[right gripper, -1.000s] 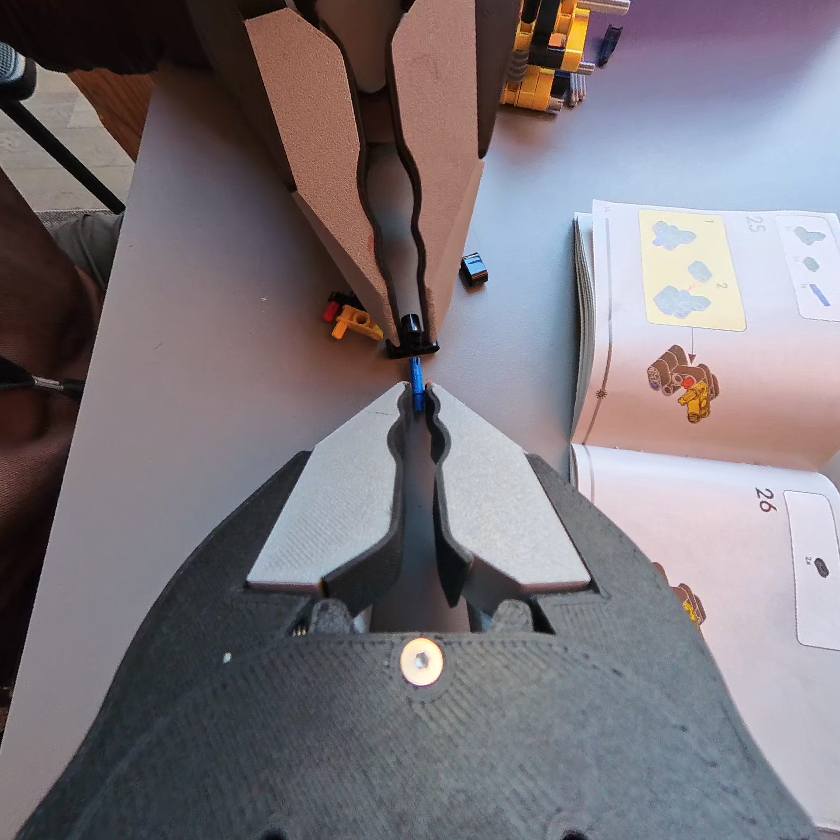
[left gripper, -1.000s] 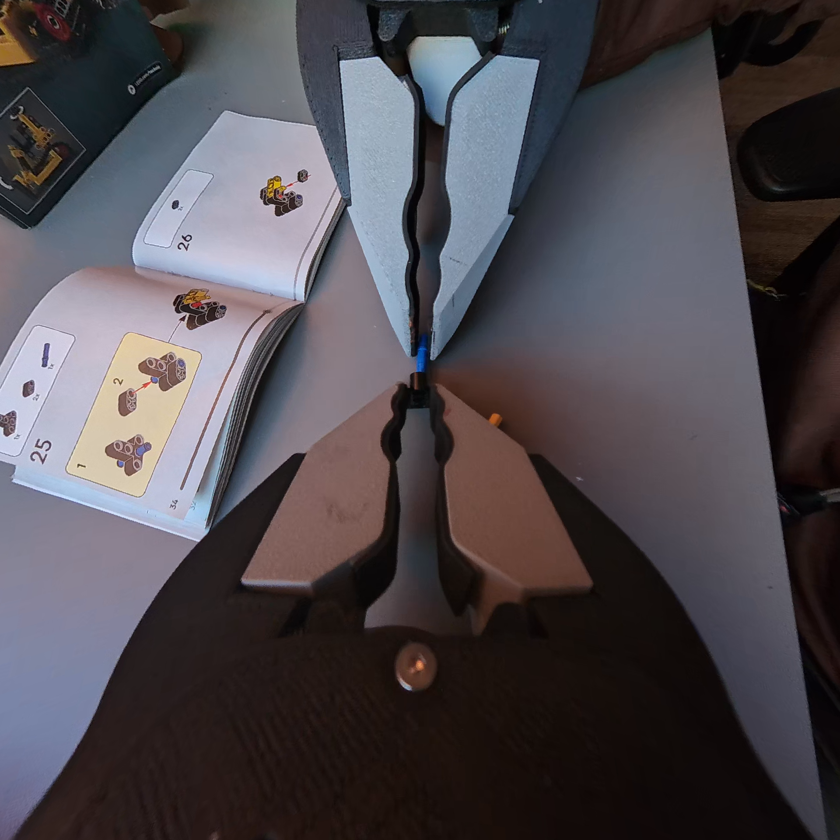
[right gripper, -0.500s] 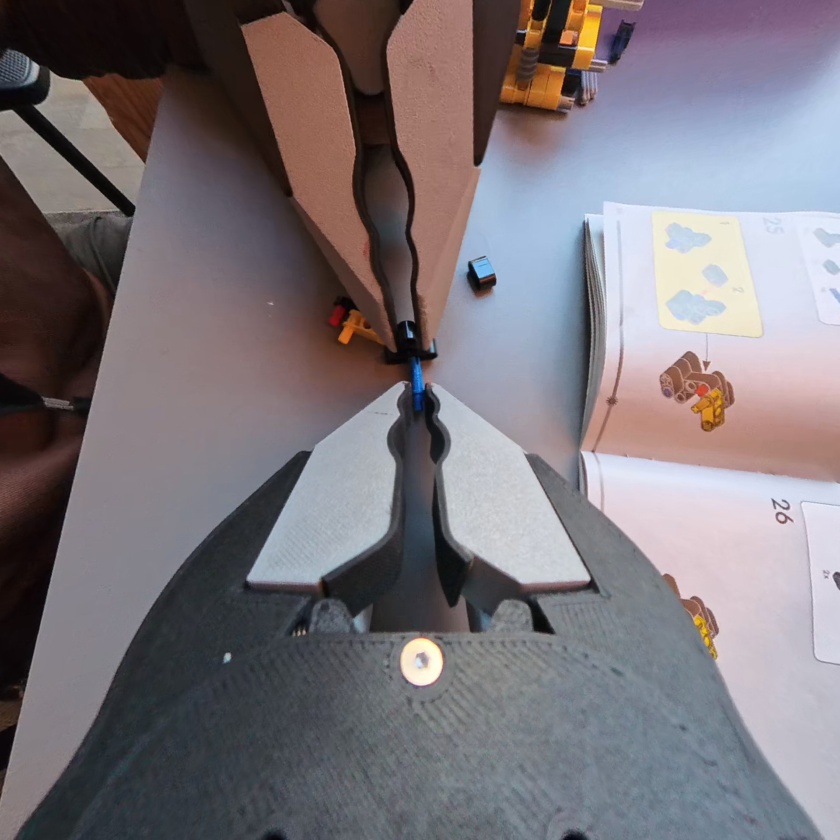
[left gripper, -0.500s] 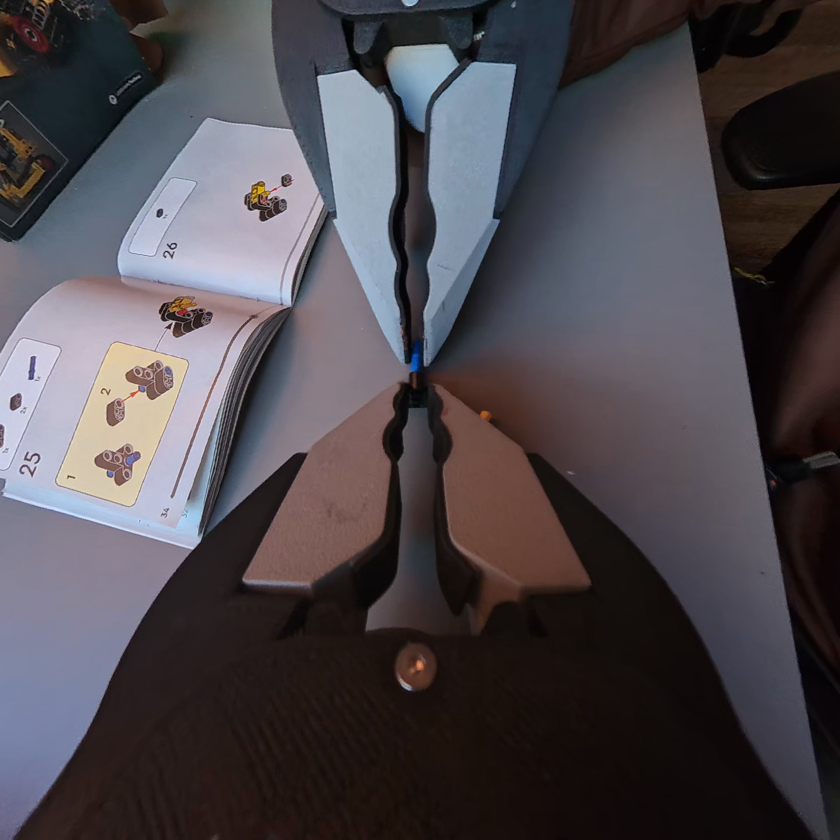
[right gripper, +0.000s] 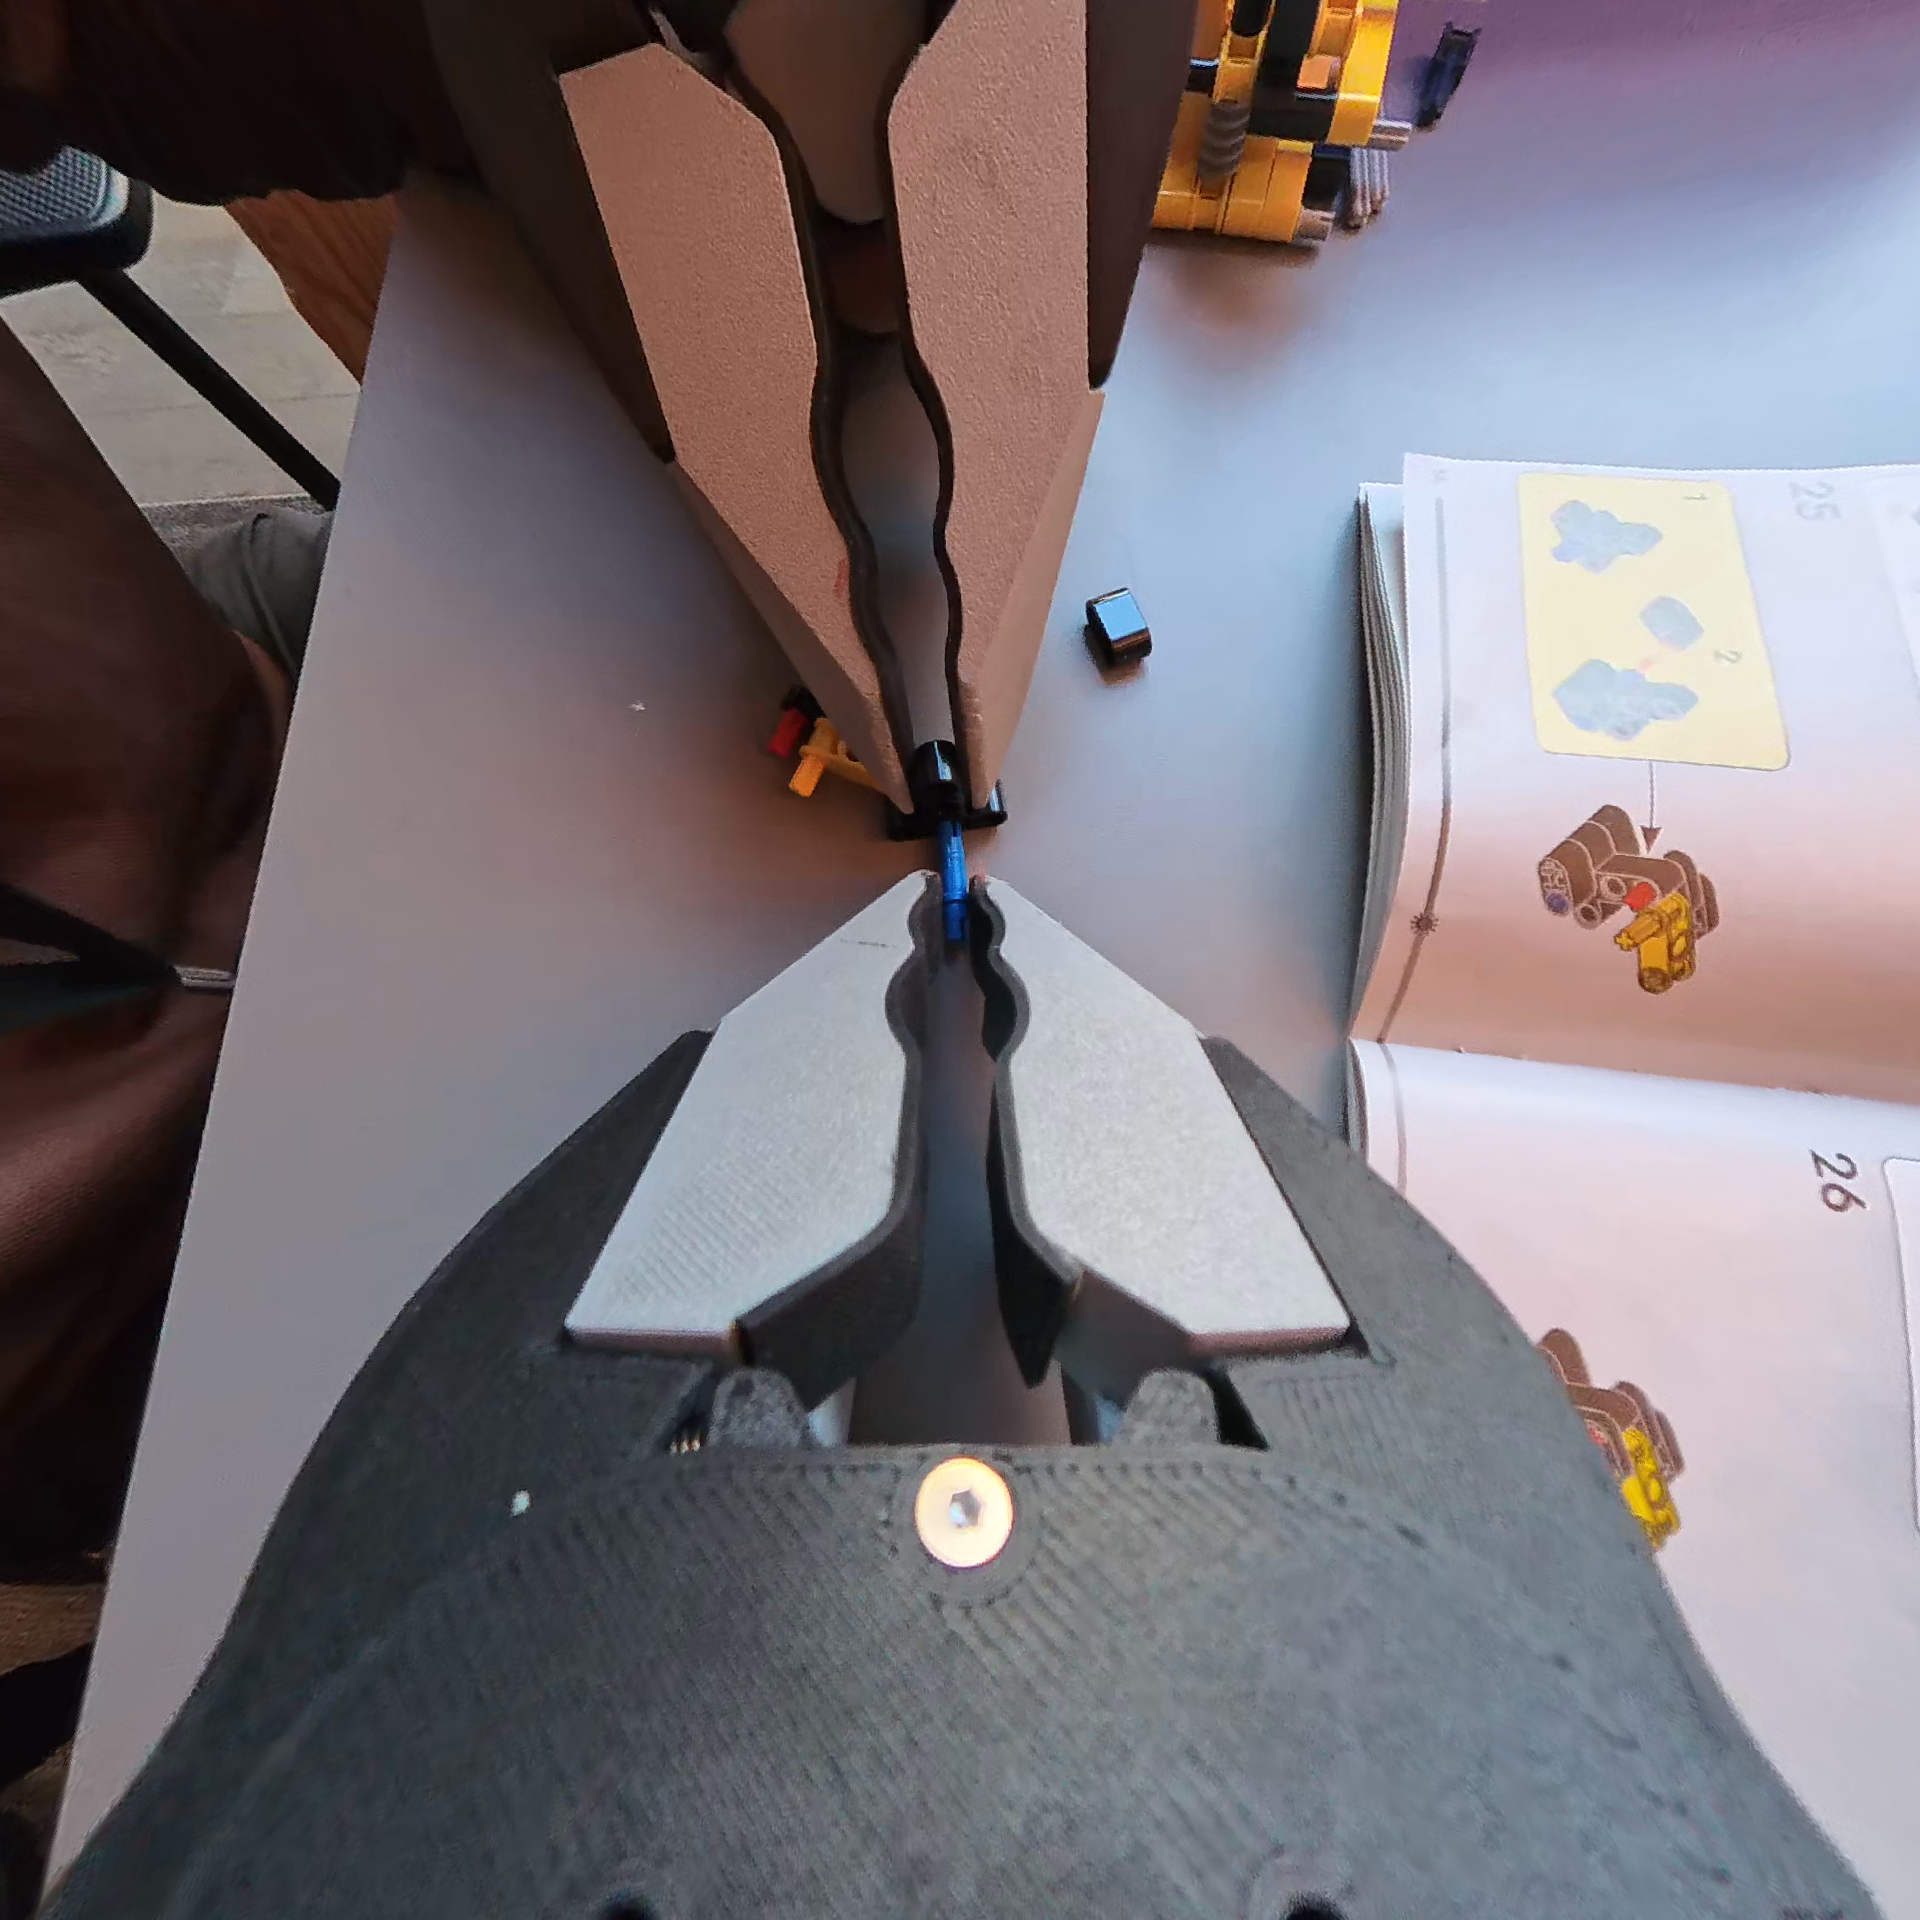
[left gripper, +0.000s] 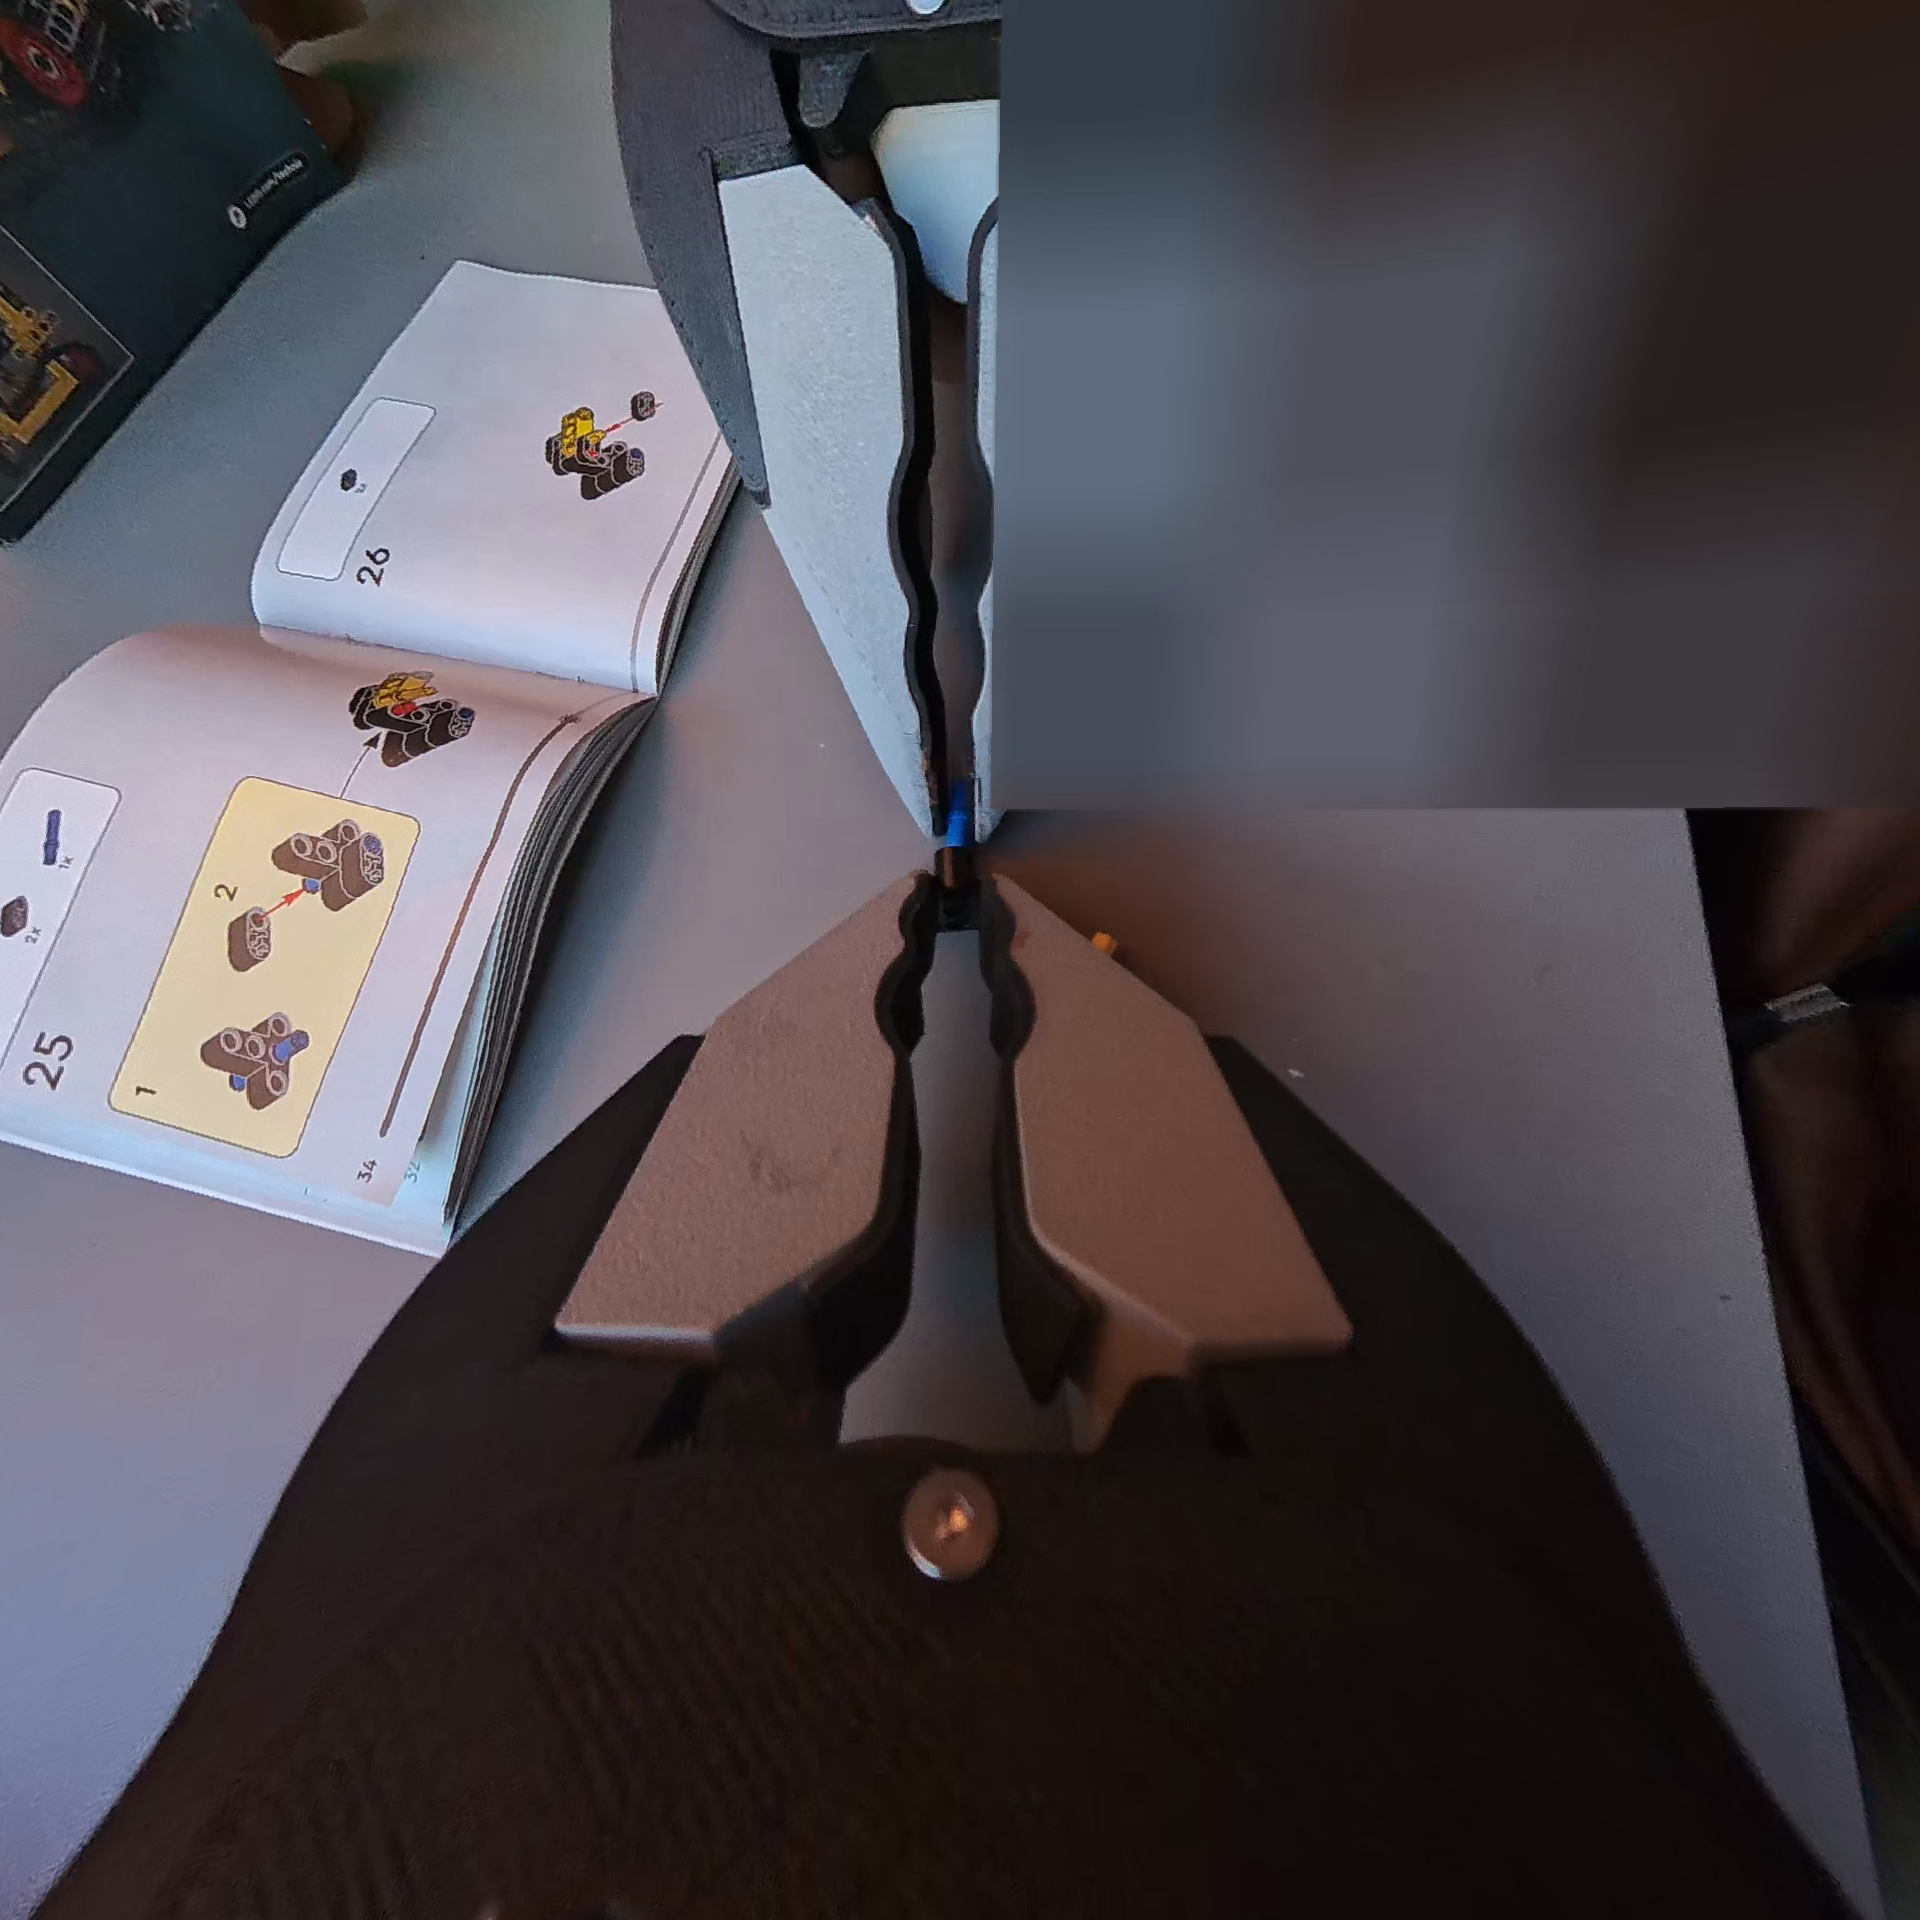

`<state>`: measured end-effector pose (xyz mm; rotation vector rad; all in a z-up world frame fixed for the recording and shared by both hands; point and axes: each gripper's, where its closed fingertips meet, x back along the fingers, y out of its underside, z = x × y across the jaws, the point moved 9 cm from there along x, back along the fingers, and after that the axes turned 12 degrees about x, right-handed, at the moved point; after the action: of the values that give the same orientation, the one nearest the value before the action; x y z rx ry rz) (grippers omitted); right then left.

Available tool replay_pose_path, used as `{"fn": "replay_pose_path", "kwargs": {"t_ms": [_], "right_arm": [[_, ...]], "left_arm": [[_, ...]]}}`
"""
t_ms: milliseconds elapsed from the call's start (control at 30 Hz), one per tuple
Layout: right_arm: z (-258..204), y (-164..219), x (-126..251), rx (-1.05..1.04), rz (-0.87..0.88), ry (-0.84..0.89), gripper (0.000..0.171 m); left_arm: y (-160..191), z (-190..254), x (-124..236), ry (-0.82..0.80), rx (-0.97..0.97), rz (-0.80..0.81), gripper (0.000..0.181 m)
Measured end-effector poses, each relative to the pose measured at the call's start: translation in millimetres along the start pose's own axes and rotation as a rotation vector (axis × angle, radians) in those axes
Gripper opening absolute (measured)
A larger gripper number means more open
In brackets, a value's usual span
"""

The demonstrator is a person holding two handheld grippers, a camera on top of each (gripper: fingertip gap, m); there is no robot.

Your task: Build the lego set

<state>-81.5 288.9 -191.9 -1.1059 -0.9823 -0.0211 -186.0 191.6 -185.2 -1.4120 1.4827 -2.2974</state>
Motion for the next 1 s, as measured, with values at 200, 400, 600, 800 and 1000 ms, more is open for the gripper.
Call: {"fn": "replay_pose_path", "kwargs": {"t_ms": [200,400,600,800,1000], "right_arm": [[-2.5,-1.0,-0.4,-0.007,0.002,-0.013,0.001],[0.6,-0.4,-0.1,-0.042,0.006,-0.022,0.001],[1.0,-1.7,-1.4,-0.046,0.008,-0.037,0.001],[3.0,-2.6,-2.7,-0.072,0.014,-0.050,0.000],[1.5,-2.5,-2.7,-0.040,0.012,-0.025,0.001]], "left_arm": [[0.0,-0.1,-0.2,0.003,0.002,-0.001,0.005],[-0.3,-1.3,-0.2,0.017,0.017,-0.003,0.005],[-0.8,-1.8,-0.2,0.009,0.020,0.000,0.005],[-0.7,-1.9,0.2,0.004,0.021,0.000,0.005],[0.4,-1.2,1.5,0.002,0.008,0.003,0.005]]}}
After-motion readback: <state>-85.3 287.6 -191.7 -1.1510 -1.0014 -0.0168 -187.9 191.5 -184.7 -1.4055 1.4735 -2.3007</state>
